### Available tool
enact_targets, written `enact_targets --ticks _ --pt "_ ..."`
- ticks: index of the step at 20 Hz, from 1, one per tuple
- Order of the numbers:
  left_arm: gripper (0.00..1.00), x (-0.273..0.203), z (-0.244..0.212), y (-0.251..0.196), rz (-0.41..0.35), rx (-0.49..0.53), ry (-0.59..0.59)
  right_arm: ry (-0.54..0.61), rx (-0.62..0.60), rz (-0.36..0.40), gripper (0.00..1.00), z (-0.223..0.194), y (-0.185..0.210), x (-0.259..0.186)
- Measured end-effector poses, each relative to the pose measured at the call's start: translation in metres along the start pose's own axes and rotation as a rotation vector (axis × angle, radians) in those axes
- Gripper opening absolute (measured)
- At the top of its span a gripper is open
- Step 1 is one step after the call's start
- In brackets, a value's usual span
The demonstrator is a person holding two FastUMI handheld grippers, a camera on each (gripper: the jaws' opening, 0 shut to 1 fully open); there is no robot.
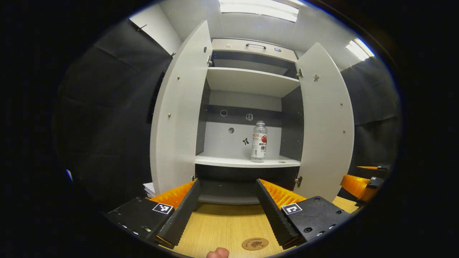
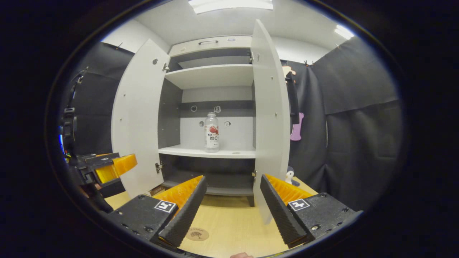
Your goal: Grasp the bottle in the cabinet with the left hand and place it on the coaster, then close the right door with the right hand and the left door with the left hand.
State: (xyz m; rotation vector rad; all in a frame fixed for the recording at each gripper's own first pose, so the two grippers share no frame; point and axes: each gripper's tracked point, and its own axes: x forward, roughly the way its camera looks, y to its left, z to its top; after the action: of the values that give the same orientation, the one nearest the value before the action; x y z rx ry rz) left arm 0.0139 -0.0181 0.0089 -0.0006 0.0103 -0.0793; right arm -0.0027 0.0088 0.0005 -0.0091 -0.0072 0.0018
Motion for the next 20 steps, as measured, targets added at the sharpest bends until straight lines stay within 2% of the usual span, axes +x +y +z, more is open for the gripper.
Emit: enact_targets --ticks 4,5,6,9,10,11,12,15,16,17,18,19,20 --pt "0.94 0.023 0.005 -0.011 -0.051 -0.008 -0.008 0.004 -0.006 0.001 0.94 -0.001 0.000 -0.003" --pt "0.94 0.031 0.009 -0.014 -0.065 -0.012 -0.014 0.002 -0.004 -0.002 0.99 -0.001 0.000 -0.004" --pt "0.94 0.039 0.013 -0.017 -0.077 -0.015 -0.019 0.003 -0.004 -0.007 0.94 -0.002 -0.001 -0.006" --pt "0.94 0.064 0.025 -0.033 -0.118 -0.028 -0.047 0.007 -0.006 -0.025 0.94 -0.003 -0.006 -0.010" --pt "0.94 0.073 0.029 -0.042 -0.138 -0.026 -0.054 0.009 -0.005 -0.034 0.99 -0.004 -0.008 -0.011" --pt "0.99 0.081 0.033 -0.050 -0.155 -0.023 -0.057 0.009 -0.003 -0.042 0.94 -0.003 -0.011 -0.012" --pt "0.94 0.090 0.036 -0.057 -0.171 -0.021 -0.058 0.006 0.000 -0.052 0.94 -0.002 -0.014 -0.014" --pt "0.94 0.123 0.049 -0.080 -0.212 -0.008 -0.081 -0.006 0.011 -0.085 0.94 0.001 -0.026 -0.016" --pt "0.99 0.135 0.054 -0.088 -0.225 -0.005 -0.086 -0.006 0.015 -0.093 0.94 0.000 -0.028 -0.016" --pt "0.94 0.150 0.056 -0.095 -0.236 -0.005 -0.085 -0.005 0.018 -0.101 0.94 0.000 -0.030 -0.016" --pt "0.94 0.164 0.057 -0.102 -0.246 -0.012 -0.079 -0.008 0.021 -0.111 0.99 0.000 -0.034 -0.016" --pt "0.94 0.180 0.058 -0.108 -0.259 -0.021 -0.068 -0.013 0.024 -0.120 0.99 0.002 -0.037 -0.016" --pt "0.99 0.196 0.055 -0.113 -0.261 -0.027 -0.049 -0.016 0.027 -0.130 0.94 0.003 -0.040 -0.017"
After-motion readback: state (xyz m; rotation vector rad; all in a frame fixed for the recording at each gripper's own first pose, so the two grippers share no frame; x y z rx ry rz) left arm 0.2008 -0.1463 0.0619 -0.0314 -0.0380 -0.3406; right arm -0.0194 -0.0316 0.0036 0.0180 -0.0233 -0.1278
